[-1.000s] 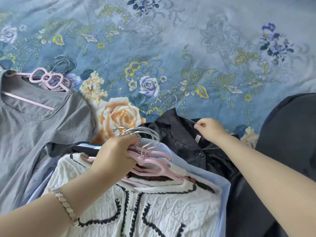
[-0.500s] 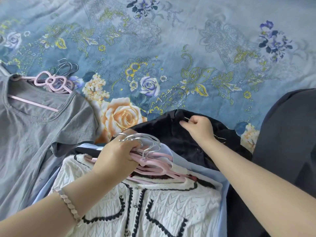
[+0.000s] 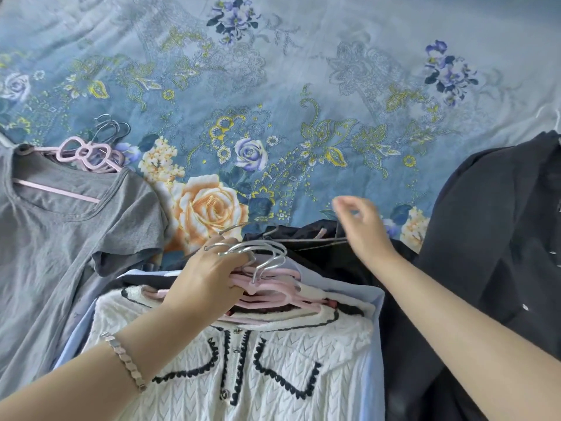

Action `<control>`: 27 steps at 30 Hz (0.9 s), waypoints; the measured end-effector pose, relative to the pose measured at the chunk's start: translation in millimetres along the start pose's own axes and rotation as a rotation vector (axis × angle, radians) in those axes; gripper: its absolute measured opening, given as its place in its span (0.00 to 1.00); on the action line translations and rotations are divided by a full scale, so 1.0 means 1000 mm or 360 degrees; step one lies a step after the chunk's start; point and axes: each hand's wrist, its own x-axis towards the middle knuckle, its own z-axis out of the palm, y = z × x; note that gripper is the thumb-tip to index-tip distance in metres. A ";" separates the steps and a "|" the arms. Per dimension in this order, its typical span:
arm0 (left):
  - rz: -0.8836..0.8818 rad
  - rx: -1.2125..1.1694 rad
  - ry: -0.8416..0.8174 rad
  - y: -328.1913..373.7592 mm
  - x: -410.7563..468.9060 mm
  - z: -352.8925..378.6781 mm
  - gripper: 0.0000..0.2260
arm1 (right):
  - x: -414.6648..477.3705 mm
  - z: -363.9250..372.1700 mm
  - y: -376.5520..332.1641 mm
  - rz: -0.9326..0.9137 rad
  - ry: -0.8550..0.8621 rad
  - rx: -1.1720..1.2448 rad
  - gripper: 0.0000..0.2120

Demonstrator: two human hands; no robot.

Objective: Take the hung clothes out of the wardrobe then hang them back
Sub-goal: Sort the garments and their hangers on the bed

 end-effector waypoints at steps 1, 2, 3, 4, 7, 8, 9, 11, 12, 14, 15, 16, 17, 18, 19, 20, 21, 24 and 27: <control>0.0009 -0.0016 0.0007 -0.002 -0.004 0.002 0.09 | 0.011 -0.006 0.009 0.0308 0.0123 -0.0070 0.21; 0.0010 -0.0032 0.0004 -0.003 -0.006 0.003 0.09 | 0.023 -0.010 0.021 0.0602 0.0120 -0.0208 0.27; 0.0007 -0.0036 0.0000 -0.004 -0.009 0.004 0.10 | 0.032 -0.013 0.031 0.0807 -0.0010 -0.0410 0.31; 0.0007 -0.0025 0.0009 -0.005 -0.011 0.004 0.10 | 0.038 -0.011 0.038 0.0905 -0.0193 -0.0615 0.31; -0.0022 0.0028 0.0026 -0.005 -0.015 0.003 0.07 | 0.048 0.002 0.044 0.1034 -0.0390 -0.0762 0.33; -0.0048 0.0024 0.0017 -0.006 -0.016 0.003 0.08 | 0.050 0.006 0.045 0.1040 -0.0390 -0.0823 0.33; -0.0066 0.0014 0.0000 -0.006 -0.016 0.003 0.09 | 0.050 0.009 0.043 0.1031 -0.0438 -0.0960 0.31; -0.0073 0.0004 -0.0030 -0.005 -0.014 0.001 0.08 | 0.044 0.014 0.039 0.0957 -0.0465 -0.1137 0.24; -0.0055 0.0023 -0.0033 -0.003 -0.012 -0.001 0.07 | 0.042 0.014 0.040 0.0886 -0.0433 -0.1095 0.18; -0.0027 0.0088 -0.0082 0.003 -0.007 -0.007 0.15 | 0.037 0.001 0.054 0.0679 -0.0249 -0.0847 0.07; -0.0029 0.0125 -0.0116 0.006 -0.006 -0.011 0.17 | 0.032 -0.013 0.059 0.0594 -0.0179 -0.0706 0.08; -0.0031 0.0159 -0.0128 0.007 -0.005 -0.015 0.17 | 0.026 -0.027 0.063 0.0564 -0.0100 -0.0564 0.10; -0.0031 0.0189 -0.0137 0.008 -0.006 -0.017 0.14 | 0.017 -0.041 0.068 0.0551 -0.0029 -0.0431 0.08; -0.0033 0.0206 -0.0139 0.008 -0.009 -0.018 0.10 | 0.007 -0.053 0.071 0.0548 0.0023 -0.0357 0.05; -0.0055 0.0205 -0.0138 0.007 -0.011 -0.019 0.08 | -0.004 -0.062 0.071 0.0540 0.0040 -0.0319 0.05; -0.0083 0.0184 -0.0145 0.006 -0.013 -0.018 0.07 | -0.015 -0.067 0.071 0.0531 0.0033 -0.0282 0.05; -0.0114 0.0162 -0.0146 0.005 -0.014 -0.017 0.06 | -0.025 -0.070 0.070 0.0537 0.0021 -0.0225 0.06; -0.0117 0.0158 -0.0151 0.004 -0.013 -0.015 0.10 | -0.045 -0.069 0.062 0.0581 0.0026 0.0025 0.03; -0.0142 0.0168 -0.0185 0.007 -0.009 -0.018 0.24 | -0.053 -0.067 0.039 0.0560 0.0052 0.0141 0.05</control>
